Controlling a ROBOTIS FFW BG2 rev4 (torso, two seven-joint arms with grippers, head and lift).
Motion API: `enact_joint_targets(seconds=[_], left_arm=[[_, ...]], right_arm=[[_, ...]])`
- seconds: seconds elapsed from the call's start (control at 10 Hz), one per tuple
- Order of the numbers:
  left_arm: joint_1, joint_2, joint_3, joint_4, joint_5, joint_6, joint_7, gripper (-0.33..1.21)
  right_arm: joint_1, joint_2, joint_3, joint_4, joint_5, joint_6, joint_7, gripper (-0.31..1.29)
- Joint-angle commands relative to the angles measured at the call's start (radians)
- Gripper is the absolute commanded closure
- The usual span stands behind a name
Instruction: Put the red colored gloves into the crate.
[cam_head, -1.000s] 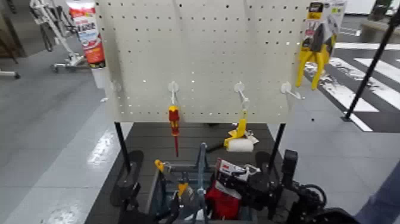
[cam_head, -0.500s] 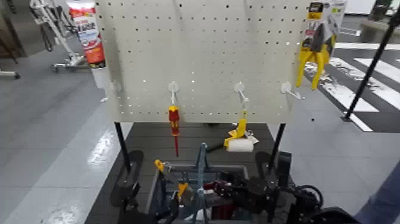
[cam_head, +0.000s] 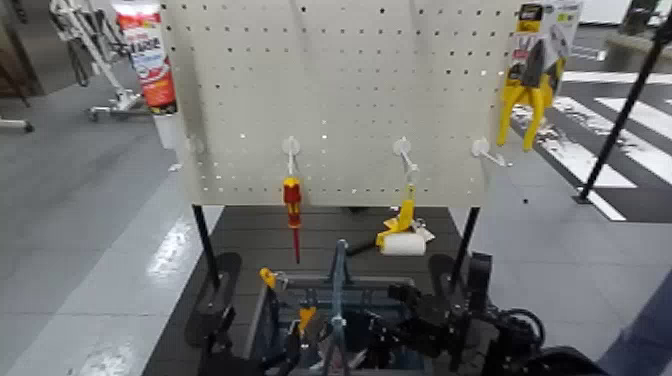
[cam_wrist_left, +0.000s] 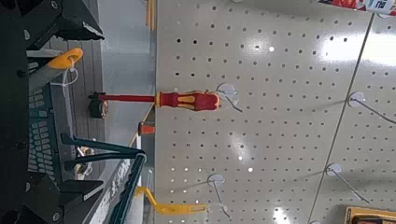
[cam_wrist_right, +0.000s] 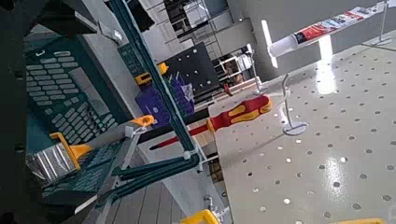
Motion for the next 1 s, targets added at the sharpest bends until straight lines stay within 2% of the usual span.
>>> enact_joint_targets(seconds=[0.1, 0.2, 0.3, 0.5, 0.6, 0.7, 0.8, 0.9, 1.0], left_arm=[[0.000, -0.090, 0.000, -0.002, 0.000, -0.001, 0.000, 0.17], [0.000, -0.090, 0.000, 0.000, 0.000, -0.001, 0.000, 0.17], [0.000, -0.089, -0.002, -0.002, 0.000, -0.001, 0.000, 0.17], [0.003, -0.089, 0.000, -0.002, 0.000, -0.002, 0.000, 0.17], [0.003, -0.089, 0.002, -0.002, 0.000, -0.004, 0.000, 0.17], [0.003, -0.089, 0.002, -0.002, 0.000, -0.004, 0.000, 0.17], [0.005, -0.089, 0.002, -0.003, 0.000, -0.005, 0.000, 0.17], [0.006, -0.089, 0.006, -0.005, 0.002, -0.008, 0.000, 0.17], [0.008, -0.087, 0.006, -0.005, 0.000, -0.008, 0.000, 0.17]], right_arm=[[0.004, -0.002, -0.008, -0.017, 0.003, -0.015, -0.008, -0.10], [0.020, -0.005, -0.022, -0.043, 0.014, -0.024, -0.032, -0.10], [0.058, -0.011, -0.048, -0.096, 0.040, -0.060, -0.101, -0.10], [0.162, -0.008, -0.125, -0.227, 0.125, -0.098, -0.247, -0.10], [0.213, -0.005, -0.151, -0.276, 0.138, -0.100, -0.296, -0.10], [0.268, -0.009, -0.169, -0.331, 0.161, -0.153, -0.374, -0.10], [0.345, 0.000, -0.186, -0.408, 0.223, -0.196, -0.495, -0.05], [0.413, 0.012, -0.192, -0.428, 0.260, -0.288, -0.569, 0.01], [0.463, 0.015, -0.203, -0.465, 0.280, -0.304, -0.604, 0.01]])
